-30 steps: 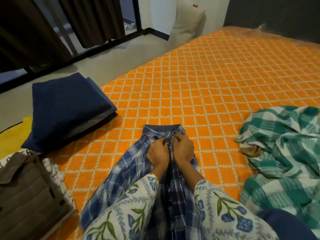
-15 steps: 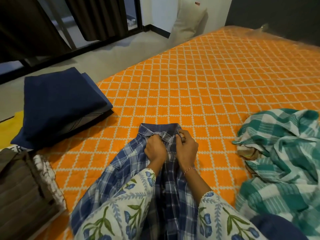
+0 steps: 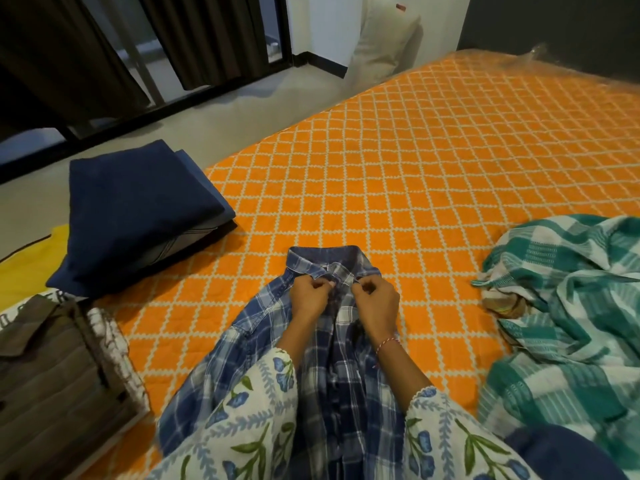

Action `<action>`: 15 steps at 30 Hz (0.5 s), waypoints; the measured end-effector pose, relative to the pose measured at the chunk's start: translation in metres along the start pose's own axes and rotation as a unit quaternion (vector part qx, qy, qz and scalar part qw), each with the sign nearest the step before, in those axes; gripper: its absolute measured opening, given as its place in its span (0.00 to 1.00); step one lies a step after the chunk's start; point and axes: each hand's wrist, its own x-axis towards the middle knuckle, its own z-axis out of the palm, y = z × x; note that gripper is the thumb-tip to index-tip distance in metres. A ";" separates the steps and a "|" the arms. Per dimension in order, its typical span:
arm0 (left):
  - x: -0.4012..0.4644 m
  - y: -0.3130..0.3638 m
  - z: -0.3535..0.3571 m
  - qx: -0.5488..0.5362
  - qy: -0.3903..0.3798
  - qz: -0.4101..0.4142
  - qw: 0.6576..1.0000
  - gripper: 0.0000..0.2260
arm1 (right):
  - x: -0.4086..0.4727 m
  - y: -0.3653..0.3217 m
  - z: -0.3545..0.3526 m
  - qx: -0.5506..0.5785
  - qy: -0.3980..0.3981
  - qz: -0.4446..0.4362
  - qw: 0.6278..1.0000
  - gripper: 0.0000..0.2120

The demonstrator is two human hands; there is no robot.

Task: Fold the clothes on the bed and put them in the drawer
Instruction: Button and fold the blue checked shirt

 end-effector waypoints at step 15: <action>-0.040 0.025 -0.039 -0.069 -0.026 0.071 0.995 0.12 | -0.032 -0.034 -0.003 -0.081 0.036 -0.189 0.978 0.05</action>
